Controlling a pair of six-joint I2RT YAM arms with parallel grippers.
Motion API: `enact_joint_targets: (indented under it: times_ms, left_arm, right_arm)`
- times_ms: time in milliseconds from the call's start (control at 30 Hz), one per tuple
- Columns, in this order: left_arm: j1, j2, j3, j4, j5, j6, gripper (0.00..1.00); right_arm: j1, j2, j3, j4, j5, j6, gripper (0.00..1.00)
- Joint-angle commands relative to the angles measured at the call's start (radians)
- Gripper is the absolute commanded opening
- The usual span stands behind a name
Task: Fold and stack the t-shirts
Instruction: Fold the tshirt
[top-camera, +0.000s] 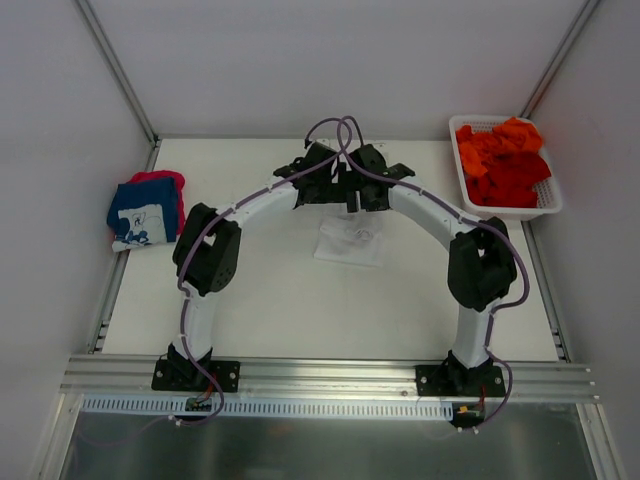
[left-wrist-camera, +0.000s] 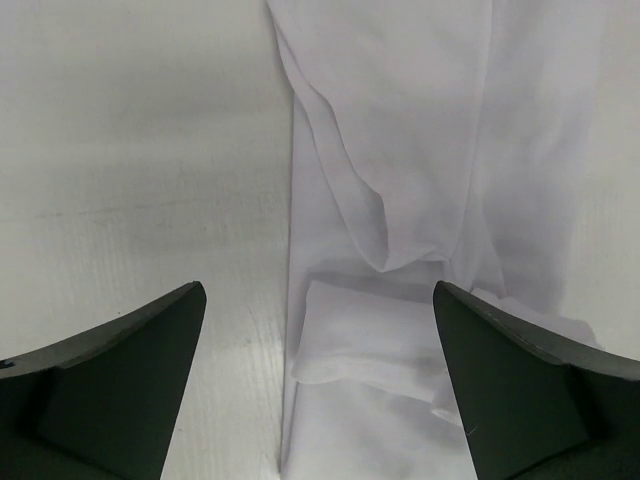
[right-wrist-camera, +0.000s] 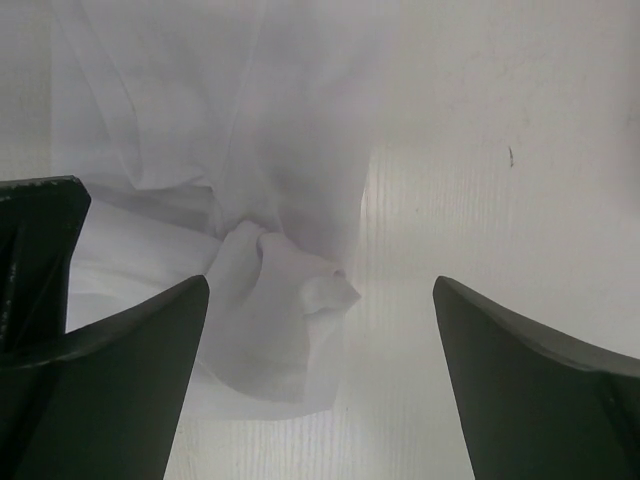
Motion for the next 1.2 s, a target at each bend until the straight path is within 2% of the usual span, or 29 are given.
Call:
enact_joint_targets:
  times_ms: [0,33,100,133,200,233,267,300,333,367,400,533,700,1167]
  left_arm:
    - [-0.016,-0.078,0.043,0.020,-0.057,0.052,0.99]
    - [-0.016,-0.094,0.032,0.020,-0.052,0.051,0.99]
    - [-0.018,-0.152,-0.025,0.020,-0.017,0.041,0.99]
    - [-0.018,-0.173,-0.055,0.022,-0.012,0.022,0.99]
    - [-0.021,-0.242,-0.155,0.025,-0.002,-0.004,0.99]
    - [-0.027,-0.267,-0.193,0.030,-0.005,-0.012,0.98]
    - [-0.035,-0.313,-0.262,0.036,-0.011,-0.017,0.91]
    - [-0.041,-0.336,-0.292,0.039,-0.029,-0.024,0.64]
    - [-0.056,-0.380,-0.325,0.043,-0.043,-0.032,0.37]
    - [-0.064,-0.399,-0.383,0.043,-0.060,-0.043,0.07]
    - [-0.069,-0.419,-0.408,0.043,-0.071,-0.064,0.00]
    - [-0.082,-0.451,-0.502,0.060,-0.048,-0.087,0.00]
    - [-0.084,-0.402,-0.524,0.102,0.000,-0.104,0.00]
    - [-0.070,-0.266,-0.481,0.220,0.098,-0.080,0.00]
  right_arm:
    - [-0.003,-0.031,0.060,0.023,0.006,-0.067,0.99]
    - [-0.002,-0.045,0.059,0.021,-0.004,-0.076,0.99]
    - [-0.002,-0.085,0.027,0.024,-0.036,-0.064,0.89]
    - [0.000,-0.139,-0.027,0.032,-0.054,-0.058,0.80]
    - [0.007,-0.198,-0.090,0.052,-0.096,-0.041,0.67]
    - [0.012,-0.257,-0.154,0.059,-0.103,-0.038,0.47]
    - [0.026,-0.285,-0.184,0.063,-0.111,-0.033,0.25]
    - [0.032,-0.316,-0.216,0.069,-0.110,-0.024,0.08]
    - [0.040,-0.370,-0.275,0.073,-0.109,-0.020,0.00]
    - [0.053,-0.393,-0.299,0.073,-0.113,-0.015,0.00]
    - [0.058,-0.413,-0.320,0.073,-0.117,-0.004,0.01]
    - [0.089,-0.470,-0.408,0.089,-0.149,0.022,0.00]
    - [0.106,-0.406,-0.460,0.147,-0.208,0.057,0.00]
    - [0.098,-0.132,-0.304,0.171,-0.274,0.069,0.00]
